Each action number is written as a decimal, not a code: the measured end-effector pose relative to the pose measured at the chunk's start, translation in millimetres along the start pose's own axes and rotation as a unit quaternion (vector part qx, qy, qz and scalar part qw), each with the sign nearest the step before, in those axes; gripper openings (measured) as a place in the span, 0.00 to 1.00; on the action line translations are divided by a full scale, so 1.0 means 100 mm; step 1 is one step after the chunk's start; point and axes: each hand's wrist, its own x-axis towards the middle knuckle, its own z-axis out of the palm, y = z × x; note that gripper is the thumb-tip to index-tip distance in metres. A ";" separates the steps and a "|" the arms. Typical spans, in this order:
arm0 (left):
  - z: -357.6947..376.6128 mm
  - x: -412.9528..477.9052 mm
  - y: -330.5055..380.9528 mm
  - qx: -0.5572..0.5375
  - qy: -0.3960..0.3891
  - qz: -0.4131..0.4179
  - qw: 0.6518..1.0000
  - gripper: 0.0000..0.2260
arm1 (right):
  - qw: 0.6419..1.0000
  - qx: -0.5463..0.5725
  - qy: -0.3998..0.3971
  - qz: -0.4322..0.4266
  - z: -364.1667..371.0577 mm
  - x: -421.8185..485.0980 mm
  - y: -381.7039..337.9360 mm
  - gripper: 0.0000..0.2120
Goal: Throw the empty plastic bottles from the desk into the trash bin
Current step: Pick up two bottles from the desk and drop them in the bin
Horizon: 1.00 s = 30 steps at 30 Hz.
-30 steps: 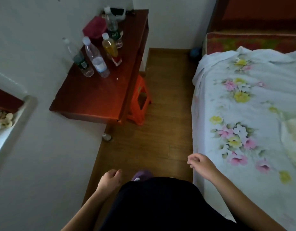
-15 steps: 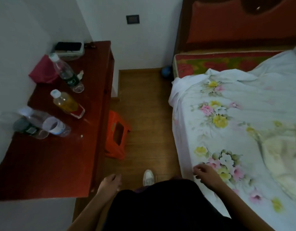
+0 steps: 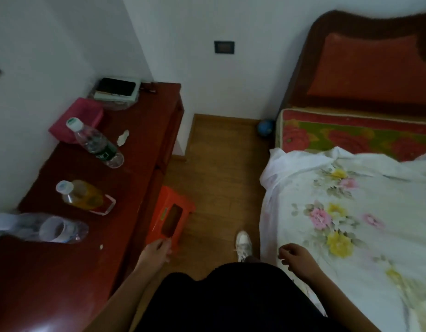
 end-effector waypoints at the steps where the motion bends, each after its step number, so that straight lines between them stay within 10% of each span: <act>1: -0.02 0.01 0.02 -0.011 0.015 -0.017 1.000 0.14 | 0.999 -0.025 -0.013 -0.016 -0.07 0.15 -0.17 0.06; 24: -1.02 -0.51 -0.23 -0.327 0.413 -0.097 0.844 0.08 | 0.831 -0.296 -0.298 -0.364 1.50 0.61 -3.89 0.14; 30: -1.56 -0.43 -0.45 -0.341 0.431 -0.078 0.832 0.35 | 0.812 -0.262 -0.291 -0.432 2.18 0.29 -4.24 0.31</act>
